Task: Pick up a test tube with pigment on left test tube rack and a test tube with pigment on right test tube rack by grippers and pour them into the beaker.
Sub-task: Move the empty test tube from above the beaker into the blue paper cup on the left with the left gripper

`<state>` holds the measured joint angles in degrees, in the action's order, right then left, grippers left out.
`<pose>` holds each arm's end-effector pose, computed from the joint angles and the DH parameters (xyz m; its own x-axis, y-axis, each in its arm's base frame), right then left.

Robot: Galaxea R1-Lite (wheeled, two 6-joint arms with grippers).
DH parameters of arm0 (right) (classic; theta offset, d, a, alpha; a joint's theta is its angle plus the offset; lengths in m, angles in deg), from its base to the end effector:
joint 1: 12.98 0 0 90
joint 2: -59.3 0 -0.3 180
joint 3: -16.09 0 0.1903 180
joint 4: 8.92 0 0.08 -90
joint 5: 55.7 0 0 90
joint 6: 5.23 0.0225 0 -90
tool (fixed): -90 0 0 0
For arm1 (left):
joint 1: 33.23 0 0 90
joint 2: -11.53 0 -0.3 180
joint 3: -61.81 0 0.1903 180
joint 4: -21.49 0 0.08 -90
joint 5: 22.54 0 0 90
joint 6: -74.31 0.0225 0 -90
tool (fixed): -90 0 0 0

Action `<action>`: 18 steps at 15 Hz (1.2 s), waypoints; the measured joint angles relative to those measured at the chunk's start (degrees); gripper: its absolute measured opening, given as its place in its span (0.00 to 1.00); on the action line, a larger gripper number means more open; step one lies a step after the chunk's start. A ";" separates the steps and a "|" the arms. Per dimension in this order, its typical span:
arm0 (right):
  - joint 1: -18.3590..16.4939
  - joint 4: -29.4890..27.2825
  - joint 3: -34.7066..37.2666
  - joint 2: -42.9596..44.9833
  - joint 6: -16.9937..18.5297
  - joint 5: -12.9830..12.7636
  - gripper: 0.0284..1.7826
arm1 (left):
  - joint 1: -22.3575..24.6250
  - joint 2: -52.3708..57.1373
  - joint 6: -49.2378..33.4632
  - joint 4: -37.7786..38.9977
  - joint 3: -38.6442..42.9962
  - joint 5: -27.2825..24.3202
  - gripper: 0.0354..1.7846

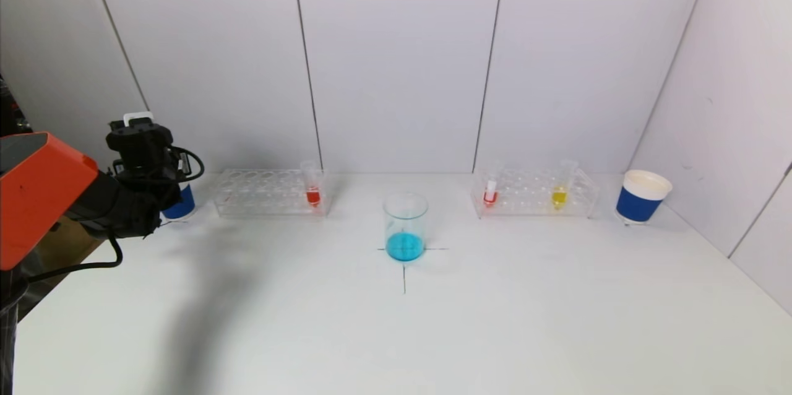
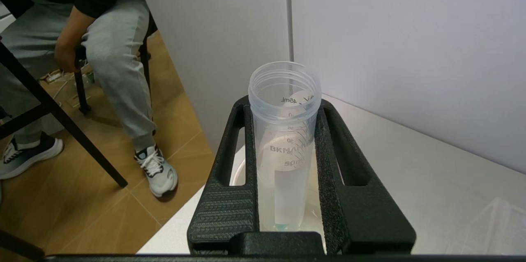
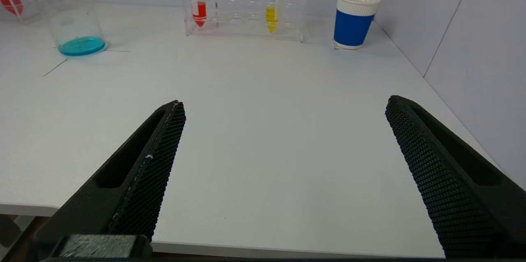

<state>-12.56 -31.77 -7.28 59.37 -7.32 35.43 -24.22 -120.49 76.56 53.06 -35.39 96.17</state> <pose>-0.0229 0.0003 0.0764 0.9996 0.0270 0.0103 -0.0267 0.9990 -0.0367 0.4493 0.0822 0.1086 0.7896 0.6116 -0.0497 -0.6084 0.7909 0.0664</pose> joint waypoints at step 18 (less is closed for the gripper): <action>0.00 0.00 0.00 0.00 0.00 0.00 0.99 | 0.00 6.95 2.04 -0.57 2.76 -4.24 0.99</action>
<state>-12.56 -31.77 -7.28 59.37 -7.32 35.43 -24.22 -113.54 78.60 52.48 -32.64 91.92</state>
